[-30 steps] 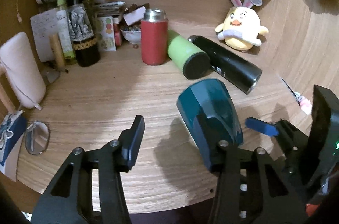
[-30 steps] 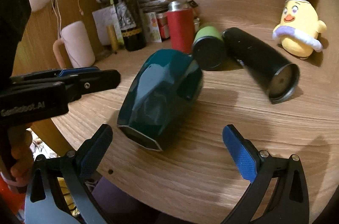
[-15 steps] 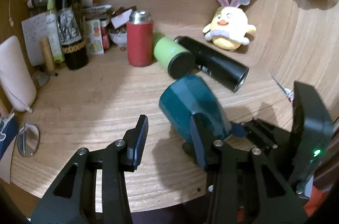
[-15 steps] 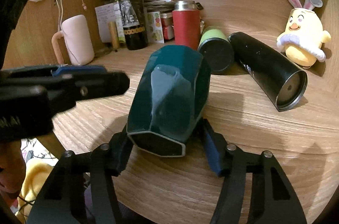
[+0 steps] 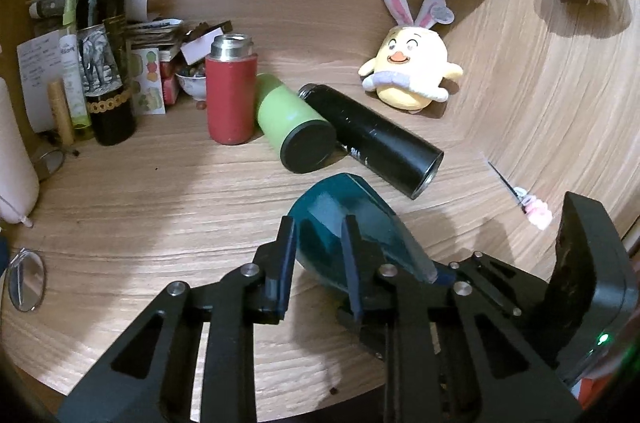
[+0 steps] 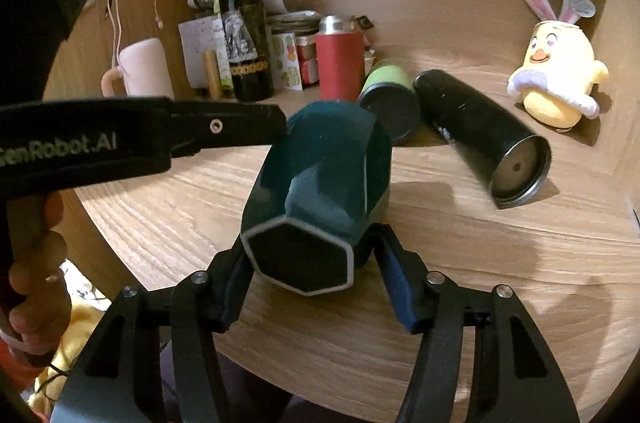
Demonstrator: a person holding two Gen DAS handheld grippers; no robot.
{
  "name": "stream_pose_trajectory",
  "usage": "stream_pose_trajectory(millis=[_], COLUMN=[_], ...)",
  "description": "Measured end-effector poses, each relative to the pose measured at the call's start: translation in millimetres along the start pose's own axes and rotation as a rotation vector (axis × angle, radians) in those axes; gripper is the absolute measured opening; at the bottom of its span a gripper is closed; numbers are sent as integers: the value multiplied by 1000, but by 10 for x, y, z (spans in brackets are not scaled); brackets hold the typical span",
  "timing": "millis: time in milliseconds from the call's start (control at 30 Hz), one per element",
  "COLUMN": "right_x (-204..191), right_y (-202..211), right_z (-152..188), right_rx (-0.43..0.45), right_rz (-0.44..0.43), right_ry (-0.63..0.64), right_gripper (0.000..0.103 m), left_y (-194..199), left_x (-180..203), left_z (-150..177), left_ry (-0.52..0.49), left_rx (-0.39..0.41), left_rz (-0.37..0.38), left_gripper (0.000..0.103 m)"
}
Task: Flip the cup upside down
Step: 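Lift the green cup with the left gripper while the right gripper approaches it, then rotate the cup upright with the left gripper and lower it onto the desk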
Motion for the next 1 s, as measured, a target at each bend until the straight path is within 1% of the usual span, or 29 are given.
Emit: stream_pose_trajectory(millis=[167,300,400,500,733,1000], right_x=[29,10,-5,4,47,79], right_y=[81,75,54,20,-84,-55], right_z=[-72,-149,-188,-239,-345,-405], right_rx=[22,27,28,23,2,7], right_rz=[6,13,13,3,-19,-36], right_ry=[-2,10,16,10,-18,-31], right_gripper=[55,54,54,54,54,53], left_y=[21,37,35,12,-52,-51], left_x=[13,-15,-34,-62,-144,-164], left_z=[-40,-106,-158,-210,-304,-337], left_ry=[-13,-18,-27,-30,-24,-23], left_rx=[8,10,14,14,1,-5], left_rz=[12,41,35,33,57,96], left_gripper=[23,23,23,22,23,22])
Point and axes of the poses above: each gripper's, at about its wrist camera, not at the fingertips, and y roughly against the way its jaws point, x to its right, z to its underside, the point moved 3 cm from there along -y, roughly the way its jaws point, and after that the axes turned 14 degrees about -x, right-handed, at the moved point
